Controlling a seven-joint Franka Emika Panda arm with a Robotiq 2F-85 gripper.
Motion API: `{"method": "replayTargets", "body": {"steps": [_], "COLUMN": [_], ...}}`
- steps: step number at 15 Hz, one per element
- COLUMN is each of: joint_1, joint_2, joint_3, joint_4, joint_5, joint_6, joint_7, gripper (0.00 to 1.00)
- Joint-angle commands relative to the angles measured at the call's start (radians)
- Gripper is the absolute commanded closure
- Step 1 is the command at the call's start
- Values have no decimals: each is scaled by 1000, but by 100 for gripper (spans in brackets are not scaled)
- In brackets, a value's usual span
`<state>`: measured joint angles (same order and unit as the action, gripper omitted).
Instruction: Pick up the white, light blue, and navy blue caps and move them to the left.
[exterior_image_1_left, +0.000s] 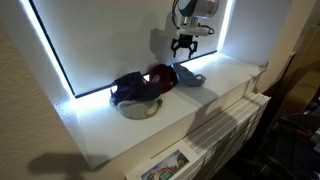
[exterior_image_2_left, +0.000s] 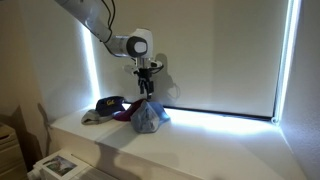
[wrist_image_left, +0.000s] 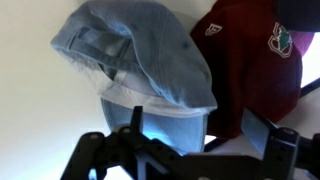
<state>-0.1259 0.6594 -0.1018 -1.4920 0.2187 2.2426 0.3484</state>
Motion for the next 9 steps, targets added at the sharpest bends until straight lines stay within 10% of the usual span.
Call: {"method": "replayTargets", "body": {"steps": [1, 9], "joint_1": [23, 8], "joint_2": [1, 102], "joint_3": [-13, -8], "joint_4": [2, 92], "joint_5": [-43, -31], "joint_6": [27, -54], "joint_7": [11, 30], "gripper": [0, 0]}}
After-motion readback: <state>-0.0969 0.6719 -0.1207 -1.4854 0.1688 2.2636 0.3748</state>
